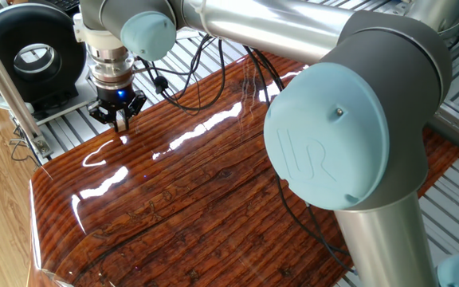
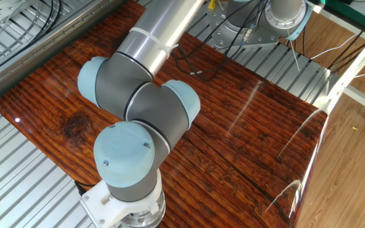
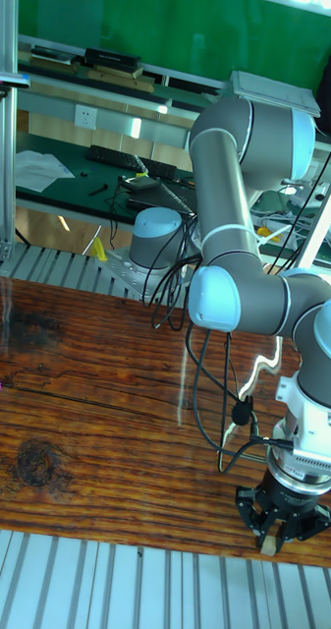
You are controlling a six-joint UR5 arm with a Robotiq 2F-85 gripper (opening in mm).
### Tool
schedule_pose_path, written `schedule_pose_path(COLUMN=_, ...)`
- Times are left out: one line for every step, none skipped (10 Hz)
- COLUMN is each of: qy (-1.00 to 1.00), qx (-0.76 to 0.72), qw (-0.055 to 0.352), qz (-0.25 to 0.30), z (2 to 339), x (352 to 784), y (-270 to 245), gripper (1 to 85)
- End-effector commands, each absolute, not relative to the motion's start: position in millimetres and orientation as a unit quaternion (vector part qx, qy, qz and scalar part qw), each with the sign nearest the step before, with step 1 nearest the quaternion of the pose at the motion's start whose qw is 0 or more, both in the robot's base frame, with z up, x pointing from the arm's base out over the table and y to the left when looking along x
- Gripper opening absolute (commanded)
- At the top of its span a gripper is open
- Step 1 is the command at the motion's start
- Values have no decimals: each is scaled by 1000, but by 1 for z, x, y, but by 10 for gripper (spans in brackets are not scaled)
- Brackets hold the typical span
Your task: Hold a small block with the gripper and sweep it from left to right on the table
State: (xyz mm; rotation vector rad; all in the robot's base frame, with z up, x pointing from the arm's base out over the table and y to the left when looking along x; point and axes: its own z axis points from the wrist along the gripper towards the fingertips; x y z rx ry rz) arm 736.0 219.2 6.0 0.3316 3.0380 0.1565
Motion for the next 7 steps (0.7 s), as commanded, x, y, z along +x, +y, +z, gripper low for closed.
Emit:
schedule_pose_path(qy=991, qx=115, qw=39, qz=58, z=8, x=737, y=227, gripper=10)
schedule_pose_path(qy=991, qx=115, qw=39, qz=59, z=7, x=737, y=228, gripper=10)
schedule_pose_path(qy=991, qx=115, qw=38, qz=59, z=7, x=736, y=229, gripper=10)
schedule_pose_path(qy=991, qx=115, qw=38, qz=59, z=6, x=736, y=231, gripper=10)
schedule_pose_path(qy=991, qx=115, qw=38, qz=59, z=6, x=736, y=231, gripper=10)
schedule_pose_path(qy=991, qx=115, qw=38, qz=59, z=6, x=736, y=232, gripper=10)
schedule_pose_path(qy=991, qx=115, qw=37, qz=59, z=5, x=736, y=233, gripper=10)
